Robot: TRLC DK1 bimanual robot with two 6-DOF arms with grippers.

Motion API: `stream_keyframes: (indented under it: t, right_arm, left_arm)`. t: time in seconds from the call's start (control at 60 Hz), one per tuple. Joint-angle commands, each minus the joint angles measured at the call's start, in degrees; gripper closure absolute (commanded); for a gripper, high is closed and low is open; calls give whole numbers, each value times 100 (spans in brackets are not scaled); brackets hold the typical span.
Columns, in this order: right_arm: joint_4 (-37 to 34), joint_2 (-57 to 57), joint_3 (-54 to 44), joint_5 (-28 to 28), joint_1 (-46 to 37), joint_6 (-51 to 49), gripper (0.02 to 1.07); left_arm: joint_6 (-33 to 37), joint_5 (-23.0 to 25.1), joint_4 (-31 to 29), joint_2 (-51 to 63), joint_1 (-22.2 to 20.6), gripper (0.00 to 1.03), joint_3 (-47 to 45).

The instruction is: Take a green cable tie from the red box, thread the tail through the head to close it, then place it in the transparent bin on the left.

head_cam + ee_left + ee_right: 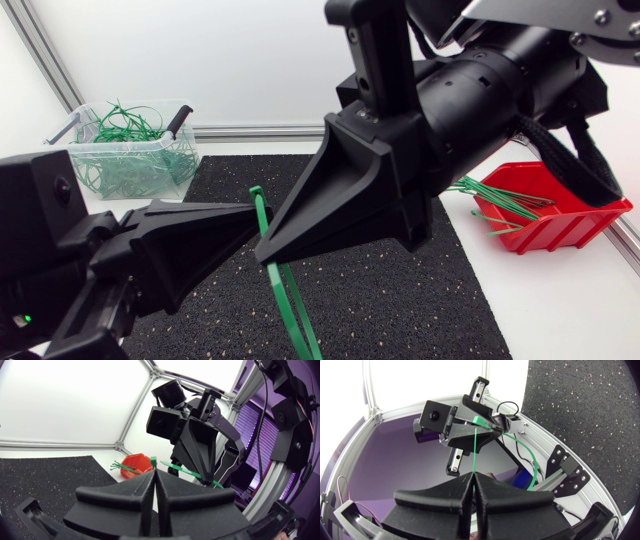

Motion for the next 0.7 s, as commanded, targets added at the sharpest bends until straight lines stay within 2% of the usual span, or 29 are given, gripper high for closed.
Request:
stream_keyframes:
  t: [0.0,0.55,0.683]
  right_arm:
    - [-2,18,-108,12,-7,139,101]
    - [24,106,-117,-6,-16,139,101]
    - [33,115,-117,-15,-16,139,101]
  left_arm:
    - [130,-9,32,44,-23,100,182]
    - [156,-62,-29,-53,-208,100,200]
    - [367,-361,-38,-88,-498,100,173]
